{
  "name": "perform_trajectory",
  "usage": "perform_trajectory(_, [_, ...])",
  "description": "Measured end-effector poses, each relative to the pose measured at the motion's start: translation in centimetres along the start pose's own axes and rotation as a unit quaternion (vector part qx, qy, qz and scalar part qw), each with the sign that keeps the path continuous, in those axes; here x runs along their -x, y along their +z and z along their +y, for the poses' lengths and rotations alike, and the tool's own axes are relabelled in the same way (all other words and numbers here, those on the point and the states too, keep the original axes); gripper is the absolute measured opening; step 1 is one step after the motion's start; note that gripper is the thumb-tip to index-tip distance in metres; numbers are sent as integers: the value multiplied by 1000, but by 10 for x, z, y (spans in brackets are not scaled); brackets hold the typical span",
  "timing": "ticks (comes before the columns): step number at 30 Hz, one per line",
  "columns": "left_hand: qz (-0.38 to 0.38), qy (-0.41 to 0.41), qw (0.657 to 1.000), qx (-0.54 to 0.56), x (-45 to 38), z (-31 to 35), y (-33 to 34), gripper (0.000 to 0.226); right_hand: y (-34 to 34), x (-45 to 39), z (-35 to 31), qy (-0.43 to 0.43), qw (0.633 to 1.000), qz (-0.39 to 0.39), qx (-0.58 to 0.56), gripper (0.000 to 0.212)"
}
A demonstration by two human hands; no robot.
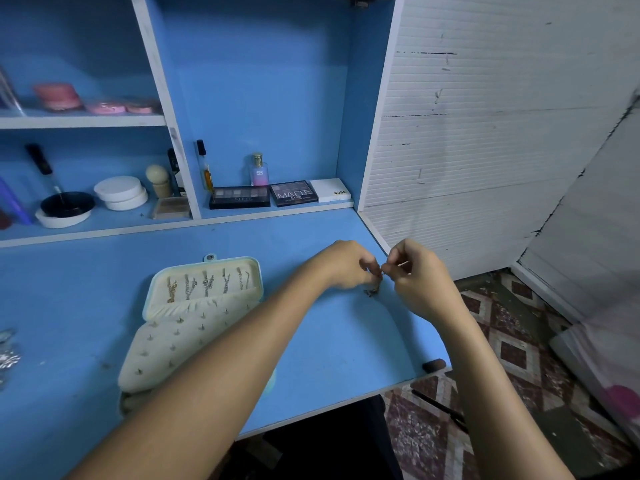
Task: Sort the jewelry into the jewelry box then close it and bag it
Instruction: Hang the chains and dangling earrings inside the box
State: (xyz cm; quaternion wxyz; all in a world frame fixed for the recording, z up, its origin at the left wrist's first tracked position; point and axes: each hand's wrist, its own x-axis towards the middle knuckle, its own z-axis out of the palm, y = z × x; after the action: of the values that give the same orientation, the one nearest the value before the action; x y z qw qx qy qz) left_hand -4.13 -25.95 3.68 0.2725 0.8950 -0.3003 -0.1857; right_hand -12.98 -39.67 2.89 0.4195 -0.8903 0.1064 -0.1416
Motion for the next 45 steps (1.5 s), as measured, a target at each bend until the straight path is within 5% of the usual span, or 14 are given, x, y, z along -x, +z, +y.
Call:
perform_trajectory(28, [76,19,997,-23,70,-35,-88,7,46,-10,-51,-65,992,-103,-33,13])
perform_trajectory(45, [113,-14,994,-2,109,-66,-118,6,78,-7,-93,-95,989,-99,-60,10])
